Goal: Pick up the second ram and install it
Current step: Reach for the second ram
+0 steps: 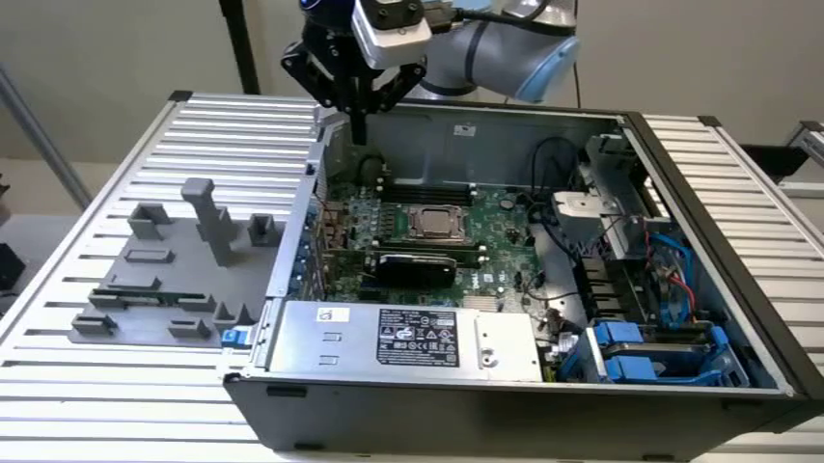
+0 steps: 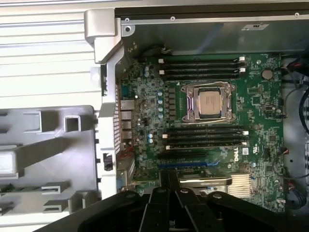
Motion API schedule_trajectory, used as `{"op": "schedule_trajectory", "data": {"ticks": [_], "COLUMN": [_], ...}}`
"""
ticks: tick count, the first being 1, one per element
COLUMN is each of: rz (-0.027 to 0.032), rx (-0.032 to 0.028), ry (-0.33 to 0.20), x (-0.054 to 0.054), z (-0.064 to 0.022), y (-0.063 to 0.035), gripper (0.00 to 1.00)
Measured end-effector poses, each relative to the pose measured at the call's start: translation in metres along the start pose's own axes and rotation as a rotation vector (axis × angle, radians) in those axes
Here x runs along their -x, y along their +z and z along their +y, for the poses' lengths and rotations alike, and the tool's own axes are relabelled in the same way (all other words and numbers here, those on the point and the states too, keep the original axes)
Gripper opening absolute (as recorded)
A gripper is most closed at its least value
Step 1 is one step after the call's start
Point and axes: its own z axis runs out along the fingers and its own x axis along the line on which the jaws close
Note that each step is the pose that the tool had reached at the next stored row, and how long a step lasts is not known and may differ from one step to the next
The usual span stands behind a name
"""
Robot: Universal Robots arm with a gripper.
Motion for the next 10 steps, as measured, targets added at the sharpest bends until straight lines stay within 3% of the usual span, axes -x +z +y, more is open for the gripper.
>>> {"op": "schedule_trajectory", "data": {"ticks": [10], "rz": [-0.0018], "rx": [0.0001], "ry": [0.000], "x": [-0.045], "z": [-0.0084], "y": [-0.0015], "gripper": [0.00]}}
